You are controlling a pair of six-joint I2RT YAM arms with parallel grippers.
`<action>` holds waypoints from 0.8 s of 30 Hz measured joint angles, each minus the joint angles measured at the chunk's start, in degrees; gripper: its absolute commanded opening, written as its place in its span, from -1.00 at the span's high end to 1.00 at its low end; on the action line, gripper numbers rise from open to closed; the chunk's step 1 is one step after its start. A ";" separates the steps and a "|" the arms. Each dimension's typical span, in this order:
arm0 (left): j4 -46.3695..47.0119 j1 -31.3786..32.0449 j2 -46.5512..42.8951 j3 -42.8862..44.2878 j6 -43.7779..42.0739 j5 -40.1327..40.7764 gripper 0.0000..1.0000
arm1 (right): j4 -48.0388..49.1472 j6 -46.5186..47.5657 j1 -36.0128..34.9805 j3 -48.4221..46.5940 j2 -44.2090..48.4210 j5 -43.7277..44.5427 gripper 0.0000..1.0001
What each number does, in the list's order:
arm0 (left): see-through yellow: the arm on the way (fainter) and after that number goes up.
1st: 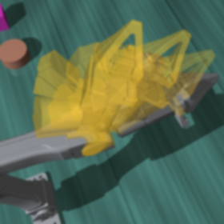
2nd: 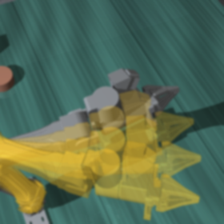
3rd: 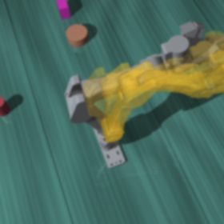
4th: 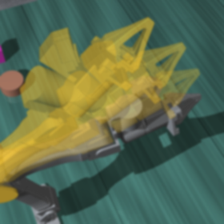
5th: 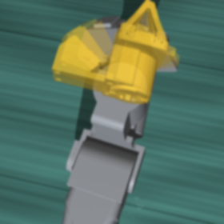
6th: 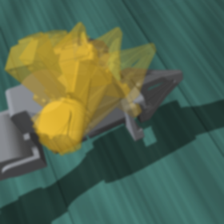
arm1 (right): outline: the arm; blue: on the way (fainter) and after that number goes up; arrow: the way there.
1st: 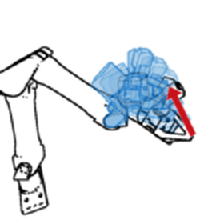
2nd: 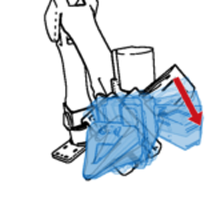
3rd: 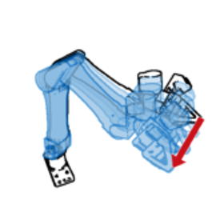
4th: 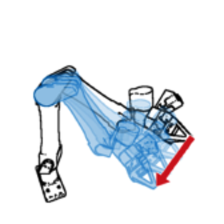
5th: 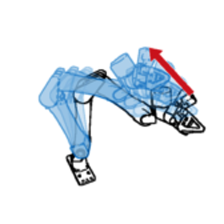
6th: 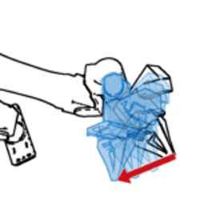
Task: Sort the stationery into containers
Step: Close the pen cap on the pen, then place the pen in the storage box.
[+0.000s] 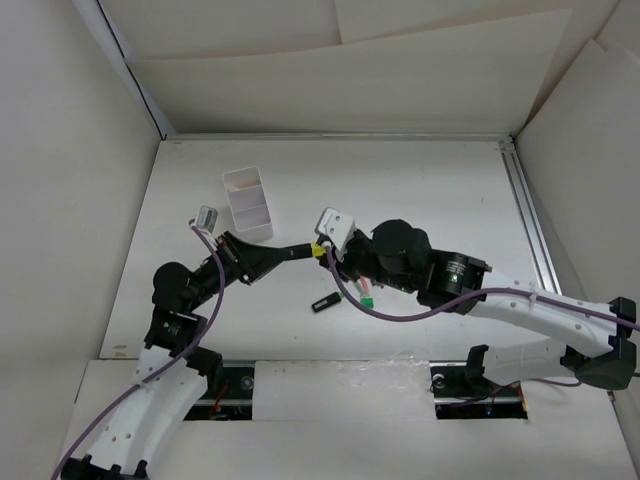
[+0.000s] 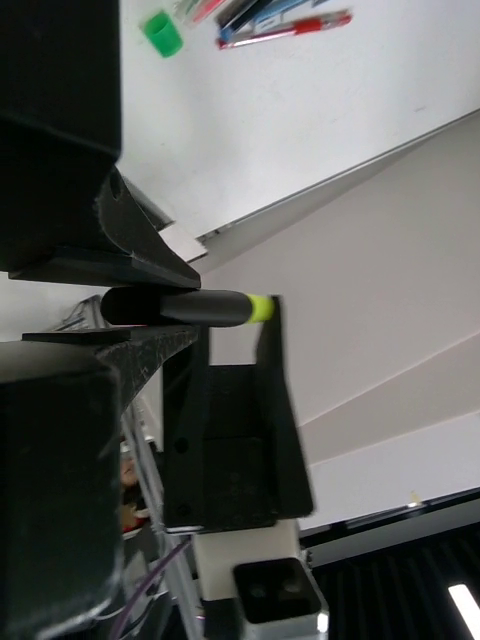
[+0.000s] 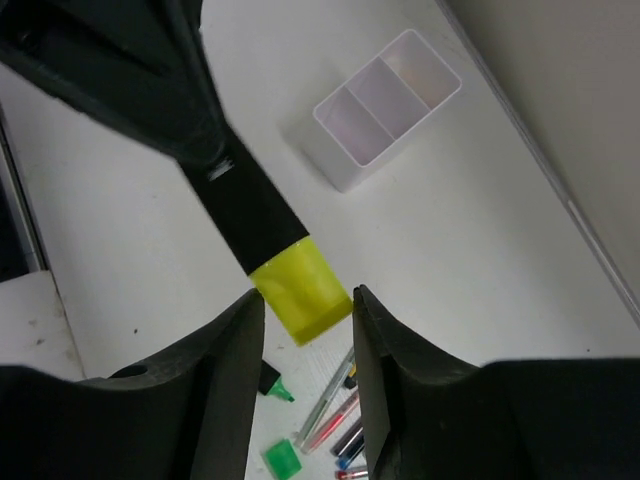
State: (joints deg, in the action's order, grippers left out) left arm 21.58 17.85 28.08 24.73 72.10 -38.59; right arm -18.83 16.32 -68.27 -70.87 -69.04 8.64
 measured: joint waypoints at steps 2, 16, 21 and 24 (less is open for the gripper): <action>0.00 0.15 -0.09 0.00 0.39 -1.97 1.00 | 2.14 -0.04 0.31 0.00 0.00 0.66 -0.02; -4.24 3.48 0.72 -0.87 0.81 -9.22 1.00 | 20.68 -2.73 -2.69 1.42 4.15 -9.01 -0.58; -4.52 3.48 0.68 -0.87 0.46 -8.50 1.00 | 21.64 -3.08 -2.69 3.89 8.74 -7.58 -0.61; -6.97 3.48 0.74 -0.31 -1.64 -6.23 1.00 | 21.86 -3.28 -2.69 5.88 11.45 -5.14 -0.61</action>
State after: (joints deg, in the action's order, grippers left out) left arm 14.61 21.32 28.82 24.43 70.46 -44.82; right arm 3.03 13.04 -70.96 -64.99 -57.58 3.51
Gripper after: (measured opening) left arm 0.127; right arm 0.804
